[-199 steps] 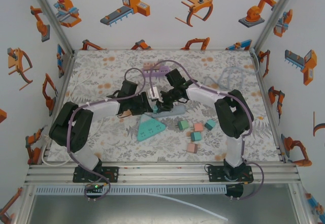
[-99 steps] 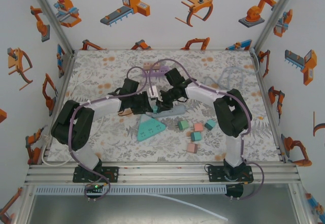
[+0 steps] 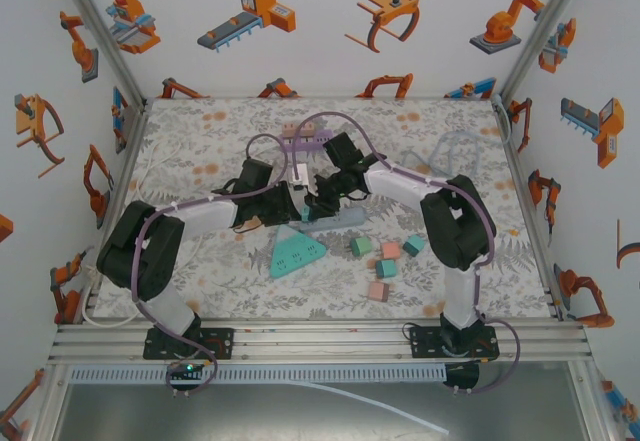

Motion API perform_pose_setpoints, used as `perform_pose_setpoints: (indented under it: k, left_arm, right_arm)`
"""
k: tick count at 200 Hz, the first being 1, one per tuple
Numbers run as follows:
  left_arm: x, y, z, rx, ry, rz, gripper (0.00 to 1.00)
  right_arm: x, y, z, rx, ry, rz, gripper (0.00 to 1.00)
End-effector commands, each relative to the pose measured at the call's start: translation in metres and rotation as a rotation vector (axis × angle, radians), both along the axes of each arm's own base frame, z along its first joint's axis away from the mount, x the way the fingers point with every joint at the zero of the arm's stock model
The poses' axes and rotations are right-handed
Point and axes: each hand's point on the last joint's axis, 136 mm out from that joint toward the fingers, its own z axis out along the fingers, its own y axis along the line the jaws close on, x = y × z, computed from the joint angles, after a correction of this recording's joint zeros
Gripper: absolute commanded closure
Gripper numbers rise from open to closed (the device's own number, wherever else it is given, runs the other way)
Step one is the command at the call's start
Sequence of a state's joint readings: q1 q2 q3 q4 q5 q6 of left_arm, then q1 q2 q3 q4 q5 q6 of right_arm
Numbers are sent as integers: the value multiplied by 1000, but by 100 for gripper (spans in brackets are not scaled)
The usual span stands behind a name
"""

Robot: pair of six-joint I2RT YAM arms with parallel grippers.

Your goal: Pull the plug off the socket

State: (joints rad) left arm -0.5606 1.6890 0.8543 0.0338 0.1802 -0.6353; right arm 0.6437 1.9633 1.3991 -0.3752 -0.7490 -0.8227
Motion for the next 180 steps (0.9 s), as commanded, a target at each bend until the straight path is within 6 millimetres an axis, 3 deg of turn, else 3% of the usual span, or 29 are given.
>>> perform_pose_setpoints:
  k: [1, 35, 62, 89, 138, 180]
  left_arm:
    - [-66, 55, -95, 336, 237, -12, 58]
    - [-65, 55, -96, 344, 241, -10, 58]
    - [-64, 53, -94, 336, 235, -14, 58]
    - [-62, 47, -83, 304, 214, -31, 57]
    - [-34, 14, -5, 148, 36, -87, 54]
    - [-19, -5, 69, 46, -114, -139, 52]
  right_arm:
    - [-4, 22, 94, 210, -110, 49, 100]
    - [-6, 20, 114, 239, -156, 46, 100]
    - [-5, 15, 118, 232, -182, 30, 100]
    - [-8, 9, 127, 235, -197, 10, 100]
    - [6, -12, 162, 251, -174, -271, 100]
    - [-9, -40, 202, 381, -117, -448, 100]
